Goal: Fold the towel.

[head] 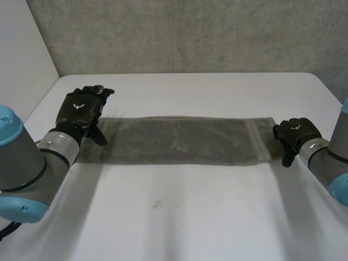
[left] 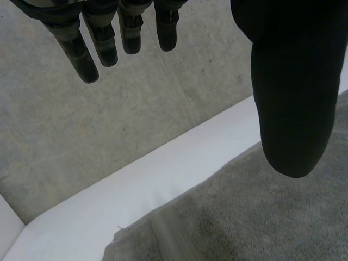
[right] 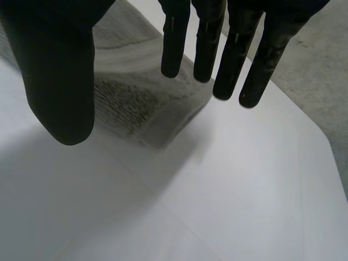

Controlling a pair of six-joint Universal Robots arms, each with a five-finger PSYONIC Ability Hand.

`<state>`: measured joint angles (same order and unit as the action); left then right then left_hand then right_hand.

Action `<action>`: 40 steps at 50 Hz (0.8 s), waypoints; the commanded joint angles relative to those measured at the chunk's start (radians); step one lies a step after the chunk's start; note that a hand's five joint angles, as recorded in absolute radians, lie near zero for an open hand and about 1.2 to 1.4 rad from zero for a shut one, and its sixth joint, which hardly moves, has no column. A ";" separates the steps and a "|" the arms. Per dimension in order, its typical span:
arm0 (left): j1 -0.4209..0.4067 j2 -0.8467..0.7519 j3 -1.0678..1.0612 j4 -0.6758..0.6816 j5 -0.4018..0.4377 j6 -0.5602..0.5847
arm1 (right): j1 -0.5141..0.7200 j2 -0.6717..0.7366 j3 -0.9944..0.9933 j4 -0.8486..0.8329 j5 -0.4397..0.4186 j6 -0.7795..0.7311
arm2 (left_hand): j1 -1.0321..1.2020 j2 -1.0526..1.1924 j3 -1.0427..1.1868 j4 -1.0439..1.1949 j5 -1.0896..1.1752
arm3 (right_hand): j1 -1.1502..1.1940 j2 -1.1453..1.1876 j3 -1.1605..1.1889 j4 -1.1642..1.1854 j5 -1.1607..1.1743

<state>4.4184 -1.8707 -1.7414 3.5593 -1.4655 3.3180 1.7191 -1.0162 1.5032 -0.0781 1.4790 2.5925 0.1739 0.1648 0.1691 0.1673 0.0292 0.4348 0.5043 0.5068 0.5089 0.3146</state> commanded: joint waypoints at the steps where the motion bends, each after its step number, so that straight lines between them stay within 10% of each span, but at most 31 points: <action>1: 0.004 0.004 -0.036 0.047 0.001 0.011 | -0.024 0.045 0.006 -0.084 0.000 -0.006 | 0.001 0.010 0.005 0.007 -0.029 | 0.310 0.241 0.238 0.236 0.256; 9: 0.007 0.002 -0.038 0.053 0.001 0.011 | -0.039 0.080 0.002 -0.138 -0.022 -0.006 | 0.001 0.010 0.005 0.007 -0.029 | 0.959 0.890 0.887 0.885 0.905; 22: 0.007 0.002 -0.043 0.055 -0.001 0.011 | -0.145 0.094 -0.040 -0.131 -0.025 -0.077 | 0.001 0.010 0.005 0.007 -0.029 | 0.961 0.892 0.889 0.887 0.907; 31: 0.006 0.002 -0.044 0.055 0.001 0.011 | -0.273 0.054 -0.095 -0.120 0.205 -0.259 | 0.001 0.010 0.005 0.007 -0.029 | 0.961 0.892 0.889 0.887 0.907; 40: 0.006 0.002 -0.044 0.055 -0.001 0.011 | -0.108 -0.129 -0.109 -0.144 0.123 -0.080 | 0.001 0.010 0.005 0.007 -0.029 | 0.961 0.892 0.889 0.887 0.907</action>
<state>4.4241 -1.8684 -1.7865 3.6140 -1.4658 3.3287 1.4614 -1.0114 1.4035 -0.2041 1.6729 2.3613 0.1739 0.1646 0.1691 0.1667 0.0292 0.9421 1.1750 1.1849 1.1898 0.9734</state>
